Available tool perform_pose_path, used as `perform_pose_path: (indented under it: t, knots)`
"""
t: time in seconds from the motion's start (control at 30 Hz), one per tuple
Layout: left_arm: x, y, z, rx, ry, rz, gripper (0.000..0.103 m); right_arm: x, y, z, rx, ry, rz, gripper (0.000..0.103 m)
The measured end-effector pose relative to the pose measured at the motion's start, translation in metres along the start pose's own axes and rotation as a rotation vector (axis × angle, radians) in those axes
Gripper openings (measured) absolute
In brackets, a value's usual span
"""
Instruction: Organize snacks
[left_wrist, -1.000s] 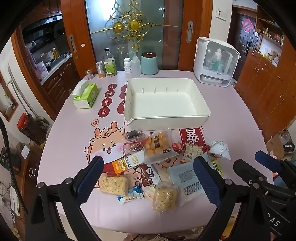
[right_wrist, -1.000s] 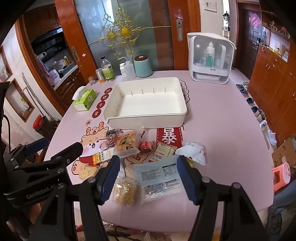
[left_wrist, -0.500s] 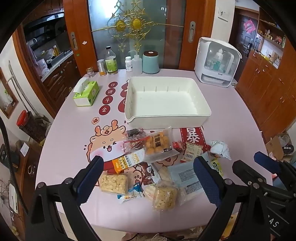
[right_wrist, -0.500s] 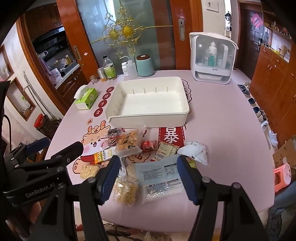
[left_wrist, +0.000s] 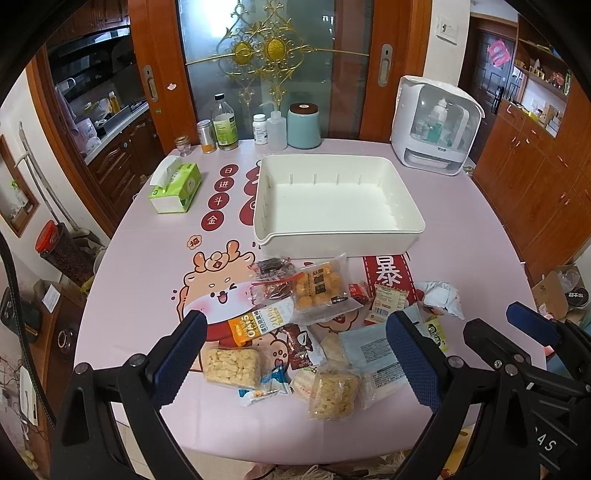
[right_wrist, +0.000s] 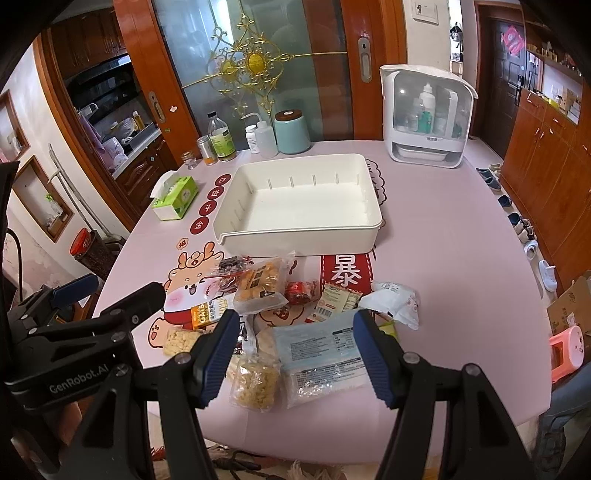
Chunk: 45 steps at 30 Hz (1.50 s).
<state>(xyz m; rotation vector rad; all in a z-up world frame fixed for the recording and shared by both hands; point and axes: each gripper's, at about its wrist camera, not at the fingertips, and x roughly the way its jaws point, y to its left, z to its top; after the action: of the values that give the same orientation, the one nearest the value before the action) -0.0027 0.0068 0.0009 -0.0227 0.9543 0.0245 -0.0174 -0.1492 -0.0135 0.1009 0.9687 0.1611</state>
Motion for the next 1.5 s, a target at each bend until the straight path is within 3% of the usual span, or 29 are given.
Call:
perform_pose_path:
  t: [0.97, 1.5]
  knots:
    - [0.002, 0.012, 0.002, 0.009, -0.008, 0.008, 0.097, 0.002, 0.002, 0.001, 0.004, 0.003, 0.004, 0.065]
    - [0.017, 0.039, 0.003, 0.03, 0.011, 0.004, 0.097, 0.02, 0.027, 0.001, 0.029, 0.025, 0.034, 0.065]
